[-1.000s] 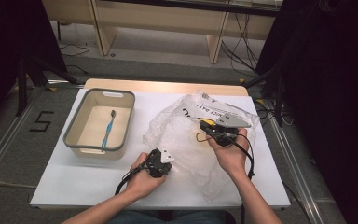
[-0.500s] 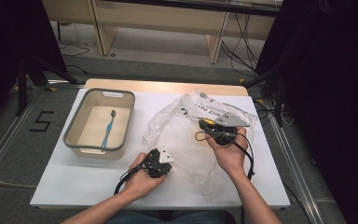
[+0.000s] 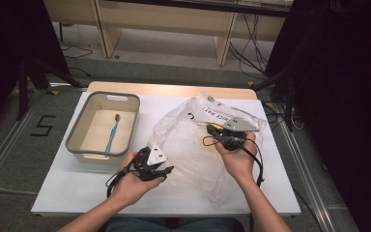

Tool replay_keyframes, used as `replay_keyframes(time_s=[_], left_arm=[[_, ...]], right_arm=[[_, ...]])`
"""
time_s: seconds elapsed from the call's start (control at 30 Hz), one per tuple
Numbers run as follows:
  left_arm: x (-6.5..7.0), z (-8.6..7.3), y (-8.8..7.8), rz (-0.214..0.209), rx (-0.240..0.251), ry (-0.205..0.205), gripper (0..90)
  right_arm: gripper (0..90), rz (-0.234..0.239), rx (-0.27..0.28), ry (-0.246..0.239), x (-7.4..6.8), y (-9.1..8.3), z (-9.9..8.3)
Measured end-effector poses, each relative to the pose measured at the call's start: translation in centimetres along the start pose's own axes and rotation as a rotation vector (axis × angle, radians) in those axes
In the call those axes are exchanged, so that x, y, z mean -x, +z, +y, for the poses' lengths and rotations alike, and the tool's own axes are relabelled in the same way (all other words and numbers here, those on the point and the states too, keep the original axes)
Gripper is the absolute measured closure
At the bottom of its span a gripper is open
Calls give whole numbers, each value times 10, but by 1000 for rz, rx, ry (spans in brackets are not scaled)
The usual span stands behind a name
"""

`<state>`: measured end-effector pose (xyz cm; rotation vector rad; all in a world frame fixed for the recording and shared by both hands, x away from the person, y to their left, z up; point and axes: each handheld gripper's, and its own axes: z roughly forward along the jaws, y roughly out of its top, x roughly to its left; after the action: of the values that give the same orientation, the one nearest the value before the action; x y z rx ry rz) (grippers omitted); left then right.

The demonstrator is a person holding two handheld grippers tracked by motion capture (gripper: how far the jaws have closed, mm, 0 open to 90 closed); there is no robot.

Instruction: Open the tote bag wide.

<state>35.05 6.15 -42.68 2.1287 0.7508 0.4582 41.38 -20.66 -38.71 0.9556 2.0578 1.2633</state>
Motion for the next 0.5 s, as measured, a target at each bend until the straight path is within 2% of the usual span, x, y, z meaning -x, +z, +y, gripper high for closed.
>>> replay_keyframes(time_s=[0.23, 0.5], left_arm=[[-10, 3, -18, 26, 16, -8, 462], [-16, -1, -20, 38, 14, -25, 429]], right_arm=[[900, -4, 4, 3, 0, -1, 0], [900, -1, -2, 6, 0, 0, 0]])
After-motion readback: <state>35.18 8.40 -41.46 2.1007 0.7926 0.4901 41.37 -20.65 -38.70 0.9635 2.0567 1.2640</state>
